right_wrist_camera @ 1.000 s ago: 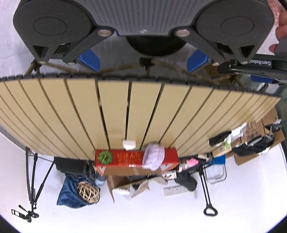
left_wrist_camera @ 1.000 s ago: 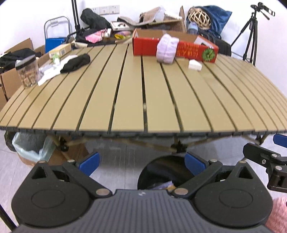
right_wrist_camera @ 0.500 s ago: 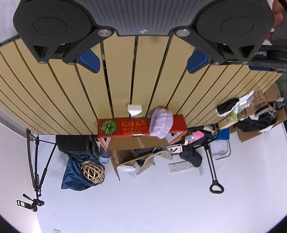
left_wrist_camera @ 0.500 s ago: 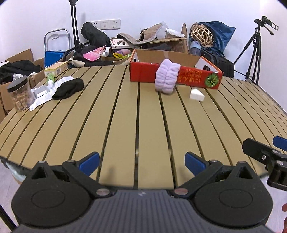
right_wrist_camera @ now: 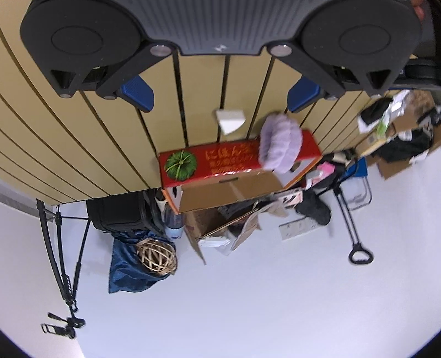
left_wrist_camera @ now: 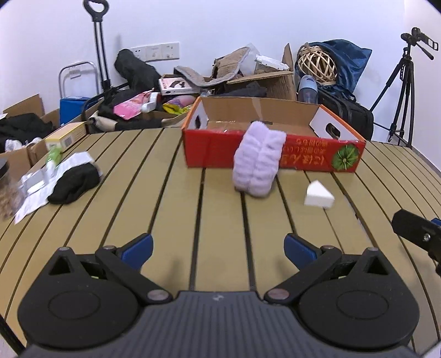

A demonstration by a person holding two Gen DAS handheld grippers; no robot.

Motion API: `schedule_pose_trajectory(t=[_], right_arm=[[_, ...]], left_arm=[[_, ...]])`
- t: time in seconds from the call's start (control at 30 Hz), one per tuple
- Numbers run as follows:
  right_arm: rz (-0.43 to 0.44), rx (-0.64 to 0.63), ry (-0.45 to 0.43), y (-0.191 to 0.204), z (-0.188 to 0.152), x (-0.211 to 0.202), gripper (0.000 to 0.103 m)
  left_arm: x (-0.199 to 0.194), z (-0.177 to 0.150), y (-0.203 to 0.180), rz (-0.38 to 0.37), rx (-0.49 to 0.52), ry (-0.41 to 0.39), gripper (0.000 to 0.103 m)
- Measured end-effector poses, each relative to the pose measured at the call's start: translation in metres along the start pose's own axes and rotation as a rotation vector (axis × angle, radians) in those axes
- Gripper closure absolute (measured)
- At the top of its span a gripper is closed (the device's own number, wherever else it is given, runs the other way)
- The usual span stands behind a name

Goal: Collect trash
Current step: 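Close the left gripper on the lavender fuzzy sock and lift it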

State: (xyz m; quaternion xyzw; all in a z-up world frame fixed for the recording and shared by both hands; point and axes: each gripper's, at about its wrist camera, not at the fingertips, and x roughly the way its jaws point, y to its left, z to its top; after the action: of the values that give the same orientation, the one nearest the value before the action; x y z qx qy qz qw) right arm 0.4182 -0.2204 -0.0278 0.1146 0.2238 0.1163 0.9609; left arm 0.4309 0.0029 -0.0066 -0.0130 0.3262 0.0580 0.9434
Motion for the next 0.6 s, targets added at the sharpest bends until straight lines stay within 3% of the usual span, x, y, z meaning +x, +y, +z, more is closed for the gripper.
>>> schedule_pose_trajectory(t=[0.6], right_arm=[[-0.025, 0.003, 0.058, -0.024, 0.033, 0.085, 0.000]], left_arm=[[0.112, 0.057, -0.033, -0.014, -0.009, 0.026, 0.000]])
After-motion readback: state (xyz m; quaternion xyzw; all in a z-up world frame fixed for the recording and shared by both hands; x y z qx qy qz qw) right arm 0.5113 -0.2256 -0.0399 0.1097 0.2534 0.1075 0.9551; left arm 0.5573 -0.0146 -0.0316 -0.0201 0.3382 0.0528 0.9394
